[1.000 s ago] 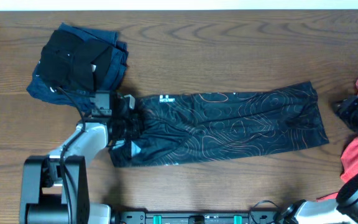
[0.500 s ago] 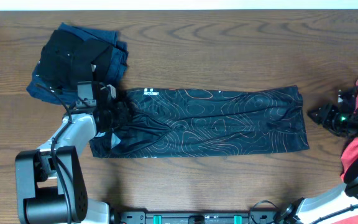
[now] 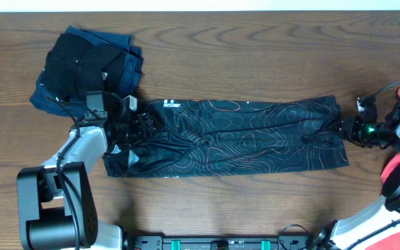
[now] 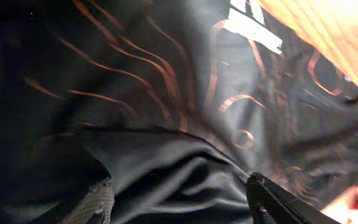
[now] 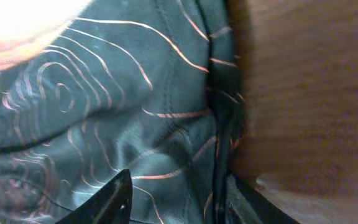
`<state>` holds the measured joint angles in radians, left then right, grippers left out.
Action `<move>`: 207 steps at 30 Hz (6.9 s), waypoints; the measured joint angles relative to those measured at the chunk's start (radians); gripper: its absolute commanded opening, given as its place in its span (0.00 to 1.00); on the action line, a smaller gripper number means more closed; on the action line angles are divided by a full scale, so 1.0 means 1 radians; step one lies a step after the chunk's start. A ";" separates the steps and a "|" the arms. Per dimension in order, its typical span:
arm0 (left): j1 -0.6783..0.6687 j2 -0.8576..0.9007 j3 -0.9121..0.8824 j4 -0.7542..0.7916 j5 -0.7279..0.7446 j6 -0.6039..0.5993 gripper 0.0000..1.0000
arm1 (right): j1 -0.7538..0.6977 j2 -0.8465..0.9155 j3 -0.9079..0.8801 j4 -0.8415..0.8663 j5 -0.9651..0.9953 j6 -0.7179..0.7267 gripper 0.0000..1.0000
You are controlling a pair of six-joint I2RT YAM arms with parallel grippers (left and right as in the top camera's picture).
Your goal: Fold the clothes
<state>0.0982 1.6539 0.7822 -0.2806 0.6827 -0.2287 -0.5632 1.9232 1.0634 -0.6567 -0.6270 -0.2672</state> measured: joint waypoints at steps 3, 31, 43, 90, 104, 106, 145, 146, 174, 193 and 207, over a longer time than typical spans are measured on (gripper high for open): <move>0.000 -0.014 0.000 -0.001 0.036 0.000 0.70 | 0.000 0.018 0.008 -0.004 -0.033 -0.007 0.36; 0.000 -0.256 -0.001 -0.068 0.061 0.019 0.76 | 0.023 -0.165 0.232 -0.299 0.283 0.193 0.01; 0.000 -0.256 -0.001 -0.091 0.061 0.019 0.76 | 0.362 -0.175 0.233 -0.389 0.443 0.279 0.01; 0.000 -0.256 -0.001 -0.105 0.061 0.019 0.77 | 0.385 -0.026 0.061 -0.006 0.100 0.451 0.01; 0.000 -0.256 -0.001 -0.105 0.062 0.019 0.77 | 0.315 -0.135 0.061 0.014 -0.183 0.386 0.02; 0.000 -0.256 -0.001 -0.106 0.061 0.019 0.77 | 0.267 -0.191 0.062 -0.055 -0.145 0.382 0.04; 0.000 -0.256 -0.001 -0.108 0.061 0.037 0.77 | 0.277 -0.257 -0.138 -0.093 0.011 0.279 0.01; 0.000 -0.256 -0.001 -0.108 0.061 0.043 0.77 | 0.270 -0.257 -0.135 -0.060 0.023 0.312 0.01; 0.000 -0.256 -0.001 -0.110 0.043 0.072 0.77 | 0.439 -0.452 -0.213 -0.102 0.144 0.359 0.10; 0.000 -0.256 -0.002 -0.284 0.047 0.103 0.77 | 0.326 -0.328 -0.206 0.195 0.282 0.525 0.29; -0.001 -0.256 -0.002 -0.271 0.239 0.233 0.88 | 0.122 -0.186 -0.204 0.184 0.098 0.304 0.59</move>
<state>0.0975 1.3975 0.7803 -0.5518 0.9218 0.0044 -0.4412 1.7374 0.8589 -0.4725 -0.5285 0.0372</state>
